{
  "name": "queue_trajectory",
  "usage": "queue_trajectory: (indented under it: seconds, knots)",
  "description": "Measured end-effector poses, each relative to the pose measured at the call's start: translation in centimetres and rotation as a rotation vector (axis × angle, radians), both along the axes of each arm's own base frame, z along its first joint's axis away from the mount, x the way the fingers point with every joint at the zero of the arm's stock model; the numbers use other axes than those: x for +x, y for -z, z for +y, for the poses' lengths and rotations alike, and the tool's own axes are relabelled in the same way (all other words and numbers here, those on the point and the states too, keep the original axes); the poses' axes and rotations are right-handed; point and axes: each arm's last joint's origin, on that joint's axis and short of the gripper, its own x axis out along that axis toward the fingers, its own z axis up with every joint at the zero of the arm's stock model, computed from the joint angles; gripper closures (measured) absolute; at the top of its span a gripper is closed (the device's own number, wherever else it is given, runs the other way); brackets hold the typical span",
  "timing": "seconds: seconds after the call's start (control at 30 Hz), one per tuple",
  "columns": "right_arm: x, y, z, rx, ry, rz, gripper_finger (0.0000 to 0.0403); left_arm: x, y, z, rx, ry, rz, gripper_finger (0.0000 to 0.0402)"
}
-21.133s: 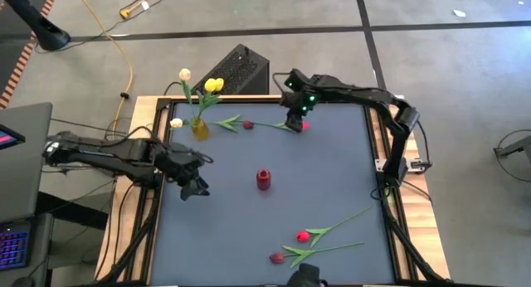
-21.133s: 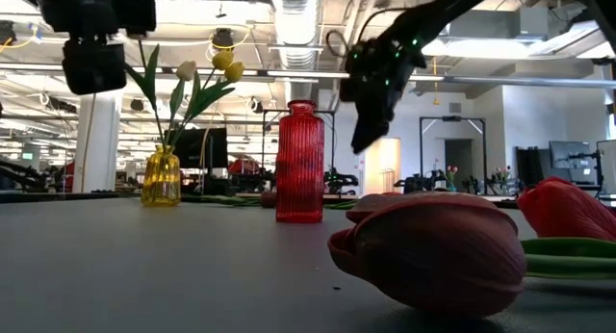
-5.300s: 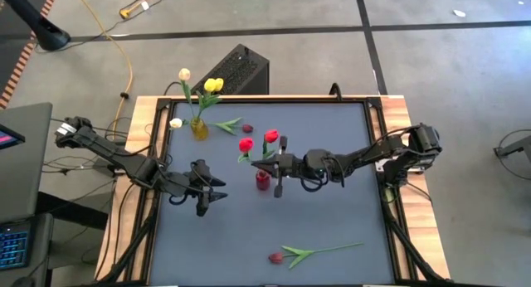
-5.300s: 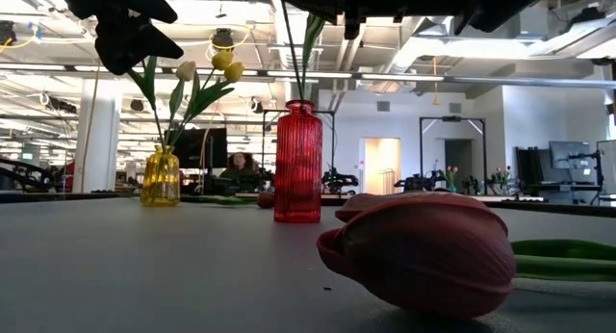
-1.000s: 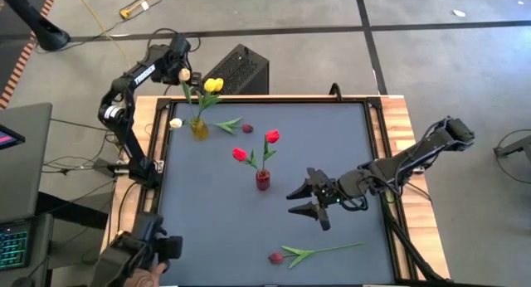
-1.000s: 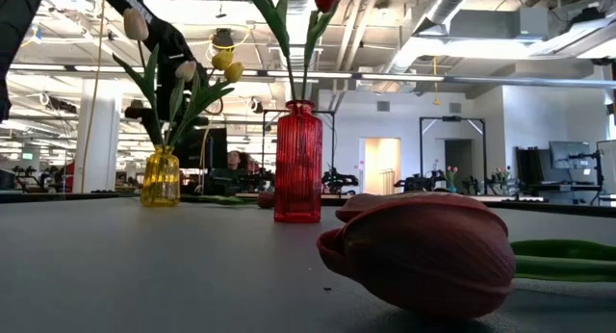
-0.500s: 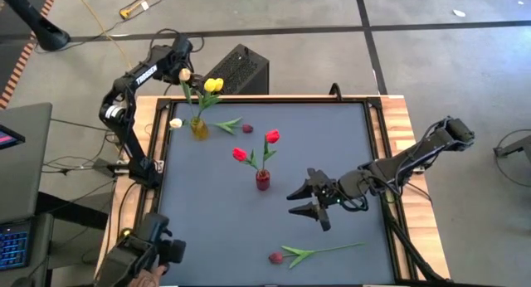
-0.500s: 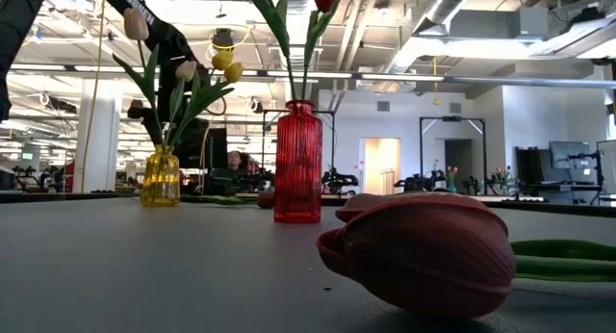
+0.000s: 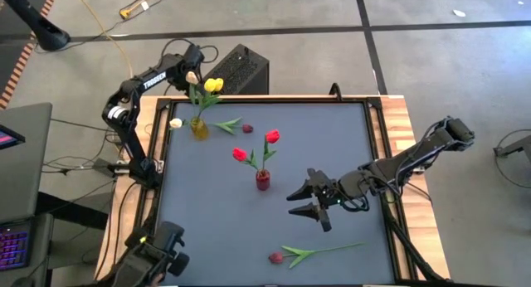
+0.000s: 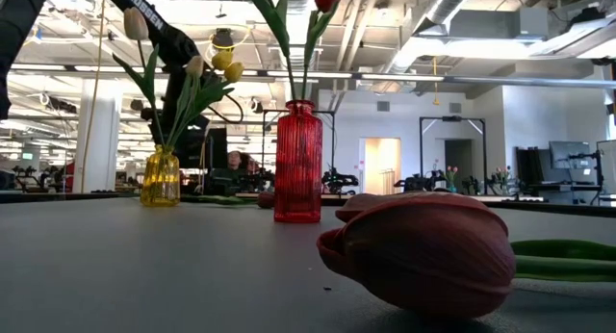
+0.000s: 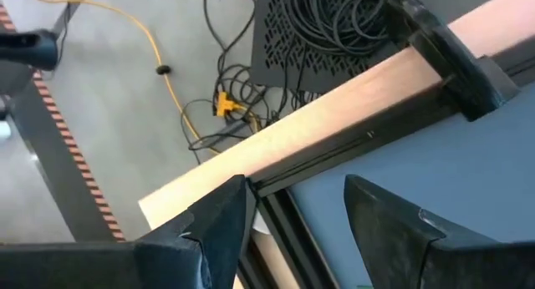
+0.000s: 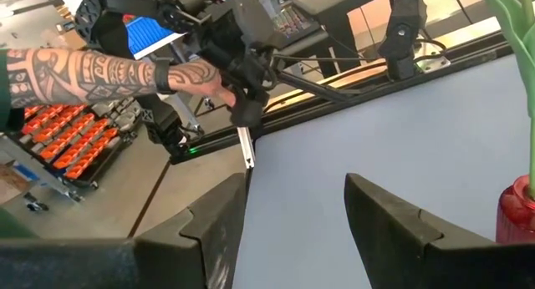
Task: Sort flowers into vase by color
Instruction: Put the top red flower into the red vase
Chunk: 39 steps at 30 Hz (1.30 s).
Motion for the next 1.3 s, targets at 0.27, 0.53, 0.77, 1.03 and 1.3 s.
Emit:
queue_trajectory:
  seconds: [0.27, 0.53, 0.77, 1.03, 1.3]
  knots:
    - [0.0, 0.0, 0.0, 0.002, 0.0, 0.0, 0.0171, 0.2, 0.1, -0.3, -0.072, 0.169, 0.074, 0.021]
    - [0.0, 0.0, 0.0, 0.002, 0.0, 0.0, 0.0171, 0.1, 0.1, -0.2, -0.073, 0.179, 0.078, 0.021]
    - [0.0, 0.0, 0.0, 0.004, 0.0, 0.0, 0.0171, 0.4, 2.4, 0.2, -0.185, 0.203, 0.071, 0.021]
    - [0.1, 0.0, -0.1, 0.012, -0.016, 0.003, 0.0171, 1.7, 4.8, 0.2, -0.286, 0.269, 0.071, 0.021]
    - [0.1, 0.0, -0.2, 0.009, -0.014, 0.003, 0.0171, 3.6, 5.3, -0.7, -0.367, 0.499, 0.019, 0.021]
